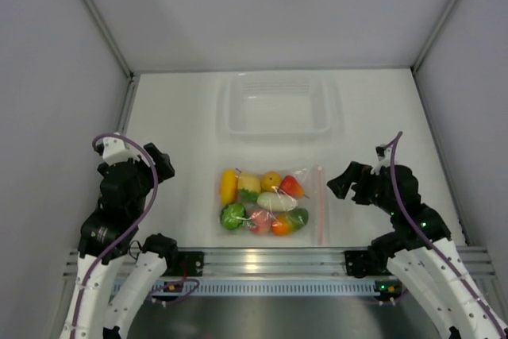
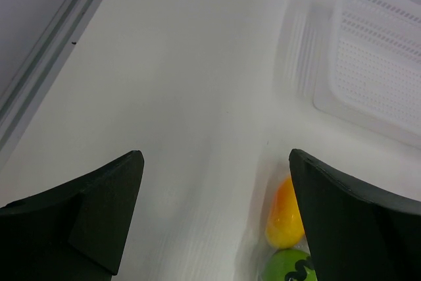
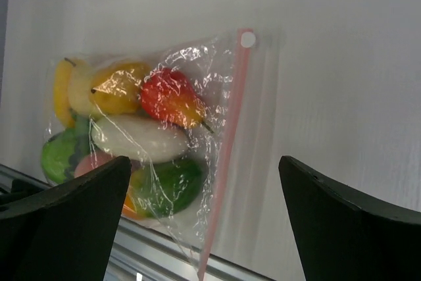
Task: Open the zip-top bag and remove the fake food
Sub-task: Pick up the zipper food storage bag at the center of the board.
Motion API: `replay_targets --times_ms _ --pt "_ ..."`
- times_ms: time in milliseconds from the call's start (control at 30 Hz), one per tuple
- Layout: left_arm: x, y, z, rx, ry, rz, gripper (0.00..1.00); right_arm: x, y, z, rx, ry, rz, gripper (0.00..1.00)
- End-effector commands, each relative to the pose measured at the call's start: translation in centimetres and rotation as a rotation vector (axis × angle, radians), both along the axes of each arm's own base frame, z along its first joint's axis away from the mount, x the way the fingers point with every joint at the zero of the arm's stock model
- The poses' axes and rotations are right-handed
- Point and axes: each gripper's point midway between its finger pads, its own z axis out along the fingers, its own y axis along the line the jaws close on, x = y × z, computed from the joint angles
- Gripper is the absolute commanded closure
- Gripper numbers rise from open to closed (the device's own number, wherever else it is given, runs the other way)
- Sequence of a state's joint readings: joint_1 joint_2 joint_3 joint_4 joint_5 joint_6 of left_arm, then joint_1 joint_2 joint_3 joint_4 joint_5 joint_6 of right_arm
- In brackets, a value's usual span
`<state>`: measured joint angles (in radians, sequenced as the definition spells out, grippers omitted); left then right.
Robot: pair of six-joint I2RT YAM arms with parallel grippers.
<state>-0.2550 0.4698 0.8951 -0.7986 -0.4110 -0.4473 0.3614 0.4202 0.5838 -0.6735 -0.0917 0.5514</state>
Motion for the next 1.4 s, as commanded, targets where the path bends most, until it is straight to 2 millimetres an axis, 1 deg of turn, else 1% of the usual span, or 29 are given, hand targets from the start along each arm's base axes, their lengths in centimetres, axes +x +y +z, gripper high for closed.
replay_targets --times_ms 0,33,100,133,200,233,300,333,367,400,433,467,500,533,600,667,700,733,800,833,900,933,967,1000,1100,1200,1300,1333,1367 --pt "0.8 -0.4 0.8 -0.011 -0.034 -0.012 0.02 1.0 2.4 1.2 0.185 -0.04 0.021 0.04" --pt "0.8 -0.4 0.8 -0.012 -0.034 -0.015 0.02 1.1 2.6 0.1 0.196 -0.023 0.017 0.05" --pt "0.8 -0.5 0.8 -0.014 -0.035 -0.018 0.02 1.2 3.2 -0.9 0.235 0.0 0.029 0.07" --pt "0.8 -0.5 0.8 -0.013 -0.035 -0.02 0.01 1.2 3.4 -2.4 0.233 0.037 0.03 0.09" --pt "0.8 -0.6 0.7 -0.013 -0.033 -0.023 0.02 1.7 3.7 -3.1 0.245 0.037 0.03 0.1" --pt "0.8 -0.6 0.7 -0.014 -0.033 -0.024 0.02 1.7 3.8 -4.5 0.235 0.068 0.031 0.12" --pt "0.8 -0.7 0.7 -0.015 -0.032 -0.027 0.02 2.3 4.1 -4.8 0.244 0.052 0.039 0.12" --pt "0.8 -0.7 0.8 -0.016 -0.034 -0.028 0.02 2.3 4.1 -6.1 0.234 0.083 0.035 0.14" --pt "0.9 -0.7 0.8 -0.016 -0.034 -0.03 0.02 2.7 4.4 -5.8 0.245 0.059 0.047 0.16" --pt "0.8 -0.8 0.7 -0.017 -0.032 -0.033 0.02 2.7 4.6 -6.0 0.244 0.058 0.06 0.16" --pt "0.8 -0.8 0.8 -0.019 -0.035 -0.032 0.02 2.6 4.7 -6.9 0.236 0.081 0.069 0.17" --pt "0.7 -0.8 0.8 -0.019 -0.038 -0.032 0.02 2.6 4.8 -7.2 0.23 0.086 0.076 0.17" --pt "0.7 -0.8 0.8 -0.019 -0.04 -0.035 0.02 3.0 4.9 -7.0 0.234 0.065 0.089 0.18" --pt "0.7 -0.8 0.9 -0.019 -0.041 -0.036 0.02 2.7 5.1 -7.9 0.23 0.091 0.103 0.2" --pt "0.6 -0.9 0.9 -0.021 -0.045 -0.038 0.02 2.3 5.4 -8.5 0.243 0.117 0.135 0.22" --pt "0.6 -0.9 0.9 -0.022 -0.048 -0.041 0.02 2.5 5.8 -8.9 0.262 0.119 0.159 0.26" --pt "0.5 -0.9 1.0 -0.023 -0.051 -0.041 0.02 2.2 6.0 -9.7 0.268 0.14 0.172 0.27" --pt "0.5 -0.9 1.0 -0.023 -0.049 -0.043 0.02 2.5 6.3 -9.2 0.287 0.11 0.189 0.29" --pt "0.5 -0.9 1.0 -0.023 -0.052 -0.043 0.02 2.1 7.0 -9.2 0.32 0.094 0.24 0.32" --pt "0.5 -0.9 1.0 -0.023 -0.051 -0.043 0.02 1.9 7.0 -9.6 0.319 0.108 0.237 0.32" --pt "0.5 -1.0 1.1 -0.024 -0.053 -0.046 0.02 2.0 7.2 -9.5 0.326 0.094 0.258 0.32" --pt "0.5 -1.0 1.0 -0.024 -0.052 -0.046 0.02 1.8 7.2 -10.1 0.325 0.114 0.261 0.32" --pt "0.5 -1.0 1.0 -0.024 -0.052 -0.046 0.02 1.9 7.5 -9.8 0.333 0.096 0.275 0.32" --pt "0.5 -1.0 1.0 -0.024 -0.052 -0.047 0.02 1.7 7.5 -10.4 0.333 0.114 0.277 0.33" --pt "0.5 -1.0 1.0 -0.025 -0.052 -0.049 0.02 1.7 7.7 -11.1 0.342 0.125 0.29 0.36" --pt "0.5 -1.0 1.0 -0.025 -0.052 -0.049 0.02 1.9 8.3 -11.3 0.374 0.121 0.315 0.43" --pt "0.5 -1.0 1.1 -0.024 -0.053 -0.047 0.02 2.2 8.8 -11.3 0.403 0.121 0.327 0.61" --pt "0.4 -1.0 1.1 -0.024 -0.055 -0.046 0.02 2.3 8.8 -11.2 0.402 0.121 0.323 0.71" --pt "0.4 -1.0 1.2 -0.025 -0.056 -0.047 0.02 2.4 8.8 -11.1 0.4 0.112 0.324 0.72"
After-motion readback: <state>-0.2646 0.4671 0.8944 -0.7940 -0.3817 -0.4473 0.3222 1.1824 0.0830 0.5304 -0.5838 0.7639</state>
